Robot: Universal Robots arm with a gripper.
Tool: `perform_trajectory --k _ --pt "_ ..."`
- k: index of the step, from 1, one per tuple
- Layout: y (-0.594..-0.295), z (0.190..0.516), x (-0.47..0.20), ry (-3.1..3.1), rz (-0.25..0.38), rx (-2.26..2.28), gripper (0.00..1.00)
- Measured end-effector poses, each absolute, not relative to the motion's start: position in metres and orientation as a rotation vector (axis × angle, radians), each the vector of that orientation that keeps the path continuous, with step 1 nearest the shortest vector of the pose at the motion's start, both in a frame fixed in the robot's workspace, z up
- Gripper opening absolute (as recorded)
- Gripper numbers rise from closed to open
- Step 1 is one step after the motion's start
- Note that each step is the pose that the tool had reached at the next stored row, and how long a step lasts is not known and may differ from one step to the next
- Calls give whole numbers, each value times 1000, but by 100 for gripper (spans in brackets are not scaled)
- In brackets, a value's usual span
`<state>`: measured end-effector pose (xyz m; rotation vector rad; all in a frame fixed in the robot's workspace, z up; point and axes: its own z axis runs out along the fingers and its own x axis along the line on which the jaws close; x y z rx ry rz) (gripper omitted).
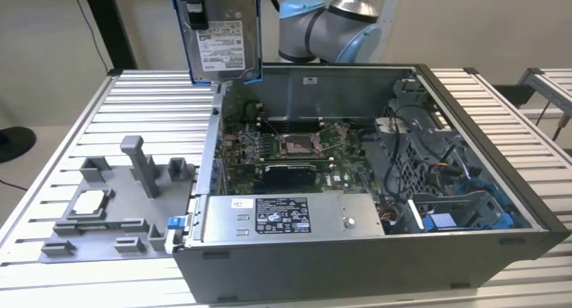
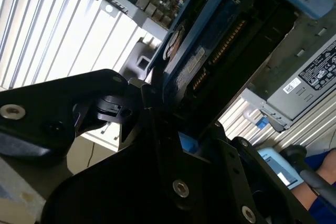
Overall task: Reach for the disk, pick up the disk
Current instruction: 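Pick up the disk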
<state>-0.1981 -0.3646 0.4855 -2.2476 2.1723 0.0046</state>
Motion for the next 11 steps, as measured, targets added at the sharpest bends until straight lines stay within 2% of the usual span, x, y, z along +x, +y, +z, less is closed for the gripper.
perform_trajectory --k 11 --pt "-365 485 -172 2172 4 -2247 0"
